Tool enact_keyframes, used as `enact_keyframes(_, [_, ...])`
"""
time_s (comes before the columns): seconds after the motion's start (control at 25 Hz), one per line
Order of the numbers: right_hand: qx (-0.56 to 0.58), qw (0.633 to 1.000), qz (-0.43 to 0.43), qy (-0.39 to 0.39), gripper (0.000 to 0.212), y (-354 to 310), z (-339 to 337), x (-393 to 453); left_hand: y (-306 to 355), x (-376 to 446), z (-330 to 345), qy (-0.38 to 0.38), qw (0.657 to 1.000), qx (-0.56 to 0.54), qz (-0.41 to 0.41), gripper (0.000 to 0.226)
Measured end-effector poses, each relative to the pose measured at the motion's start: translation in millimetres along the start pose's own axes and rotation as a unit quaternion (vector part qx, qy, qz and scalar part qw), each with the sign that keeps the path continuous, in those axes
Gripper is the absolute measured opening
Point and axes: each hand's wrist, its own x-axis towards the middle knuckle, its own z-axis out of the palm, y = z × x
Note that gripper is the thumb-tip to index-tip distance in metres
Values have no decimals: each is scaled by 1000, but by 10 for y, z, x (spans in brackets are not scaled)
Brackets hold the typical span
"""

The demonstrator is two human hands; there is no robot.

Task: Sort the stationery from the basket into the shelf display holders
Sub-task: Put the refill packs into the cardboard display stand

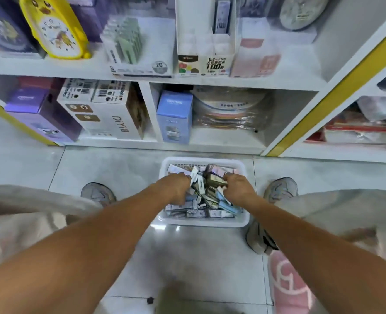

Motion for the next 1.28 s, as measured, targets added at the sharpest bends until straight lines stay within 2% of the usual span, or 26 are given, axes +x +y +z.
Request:
enact_keyframes(0.16, [44,997,42,43,46,177,299,144,-60,274,315,85,995,36,42,50])
enact_keyframes(0.28, [85,990,86,66,59,213,466,203,152,590,319,148,982,67,100,71])
enact_keyframes(0.36, [125,983,89,100,64,214,591,173,379,817,266,159,973,107,126,78])
enact_keyframes(0.44, [172,968,111,145,61,228,681,162,597,1071,233,144,971,138,130,78])
enact_keyframes(0.56, [229,951,122,171,57,272,753,173,795,1332,223,103,972,187,98,80])
enact_keyframes(0.72, [260,939,132,183,58,291,739,158,932,1484,330,126,962,235,52,53])
enact_keyframes(0.88, [272,935,152,171,60,292,781,151,966,1496,450,140,968,208,17,54])
enact_keyframes(1.0, [285,930,154,175,61,318,822,157,911,1545,407,112,975,192,28,61])
enact_keyframes(1.16, [302,922,153,190,64,308,841,148,893,1616,431,55,986,153,22,99])
enact_keyframes(1.28, [313,920,144,190,66,292,851,156,825,1678,455,26,997,74,-14,105])
